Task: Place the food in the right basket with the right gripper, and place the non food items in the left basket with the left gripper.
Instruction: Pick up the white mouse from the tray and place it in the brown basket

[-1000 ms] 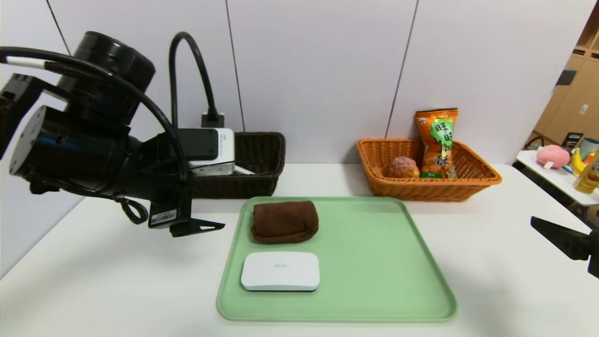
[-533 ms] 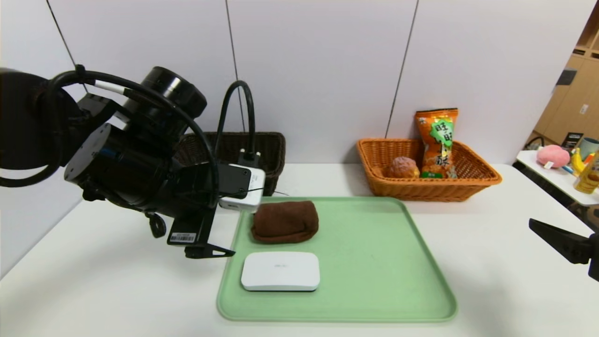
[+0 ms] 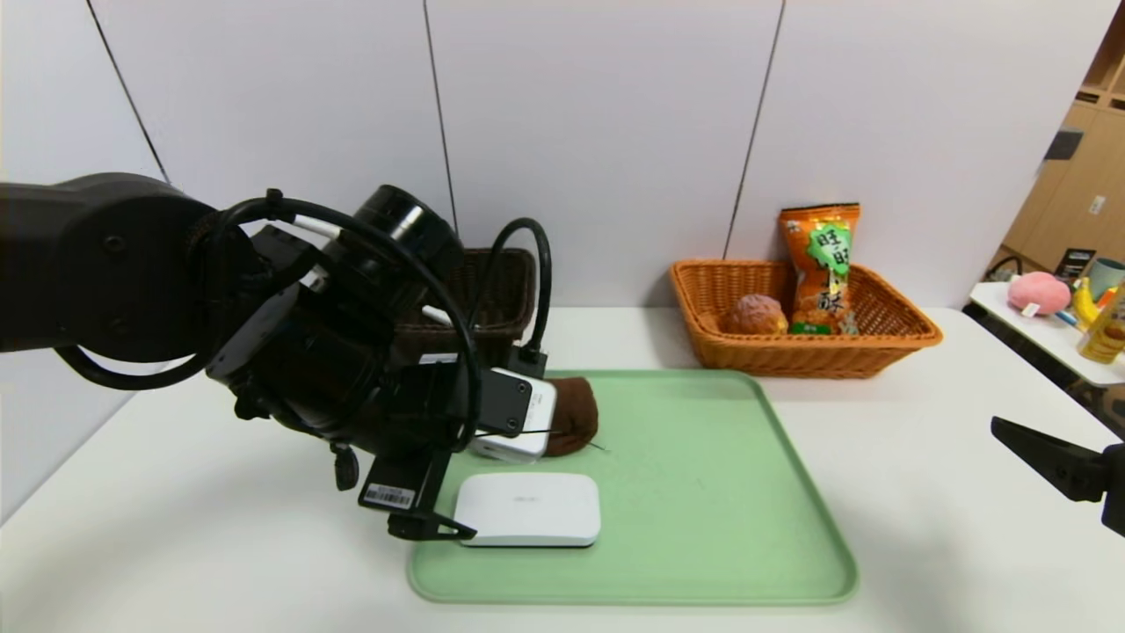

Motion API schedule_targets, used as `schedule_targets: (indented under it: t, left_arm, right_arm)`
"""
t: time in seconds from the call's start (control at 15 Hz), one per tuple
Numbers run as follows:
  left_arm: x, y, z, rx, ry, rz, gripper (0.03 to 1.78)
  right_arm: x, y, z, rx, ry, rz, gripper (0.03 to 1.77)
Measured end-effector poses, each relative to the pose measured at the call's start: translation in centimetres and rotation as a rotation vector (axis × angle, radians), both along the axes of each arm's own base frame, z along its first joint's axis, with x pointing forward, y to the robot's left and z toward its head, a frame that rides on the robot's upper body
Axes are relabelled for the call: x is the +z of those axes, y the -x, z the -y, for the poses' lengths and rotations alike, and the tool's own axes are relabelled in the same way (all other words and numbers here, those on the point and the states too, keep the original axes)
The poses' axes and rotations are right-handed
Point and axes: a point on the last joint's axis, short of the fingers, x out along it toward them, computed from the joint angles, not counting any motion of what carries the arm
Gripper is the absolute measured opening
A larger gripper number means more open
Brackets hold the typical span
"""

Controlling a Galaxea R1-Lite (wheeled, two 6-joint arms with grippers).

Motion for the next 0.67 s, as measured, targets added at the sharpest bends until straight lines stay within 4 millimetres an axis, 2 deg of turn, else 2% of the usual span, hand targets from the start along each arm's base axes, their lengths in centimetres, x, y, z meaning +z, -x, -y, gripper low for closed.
schedule_targets:
  t: [0.67]
  left_arm:
    - [-1.3, -0.7, 1.0, -0.004, -0.009, -0.039, 1.69]
  right_arm:
    - [-0.5, 0.1, 0.0, 0.008, -0.042, -0.016, 1.7]
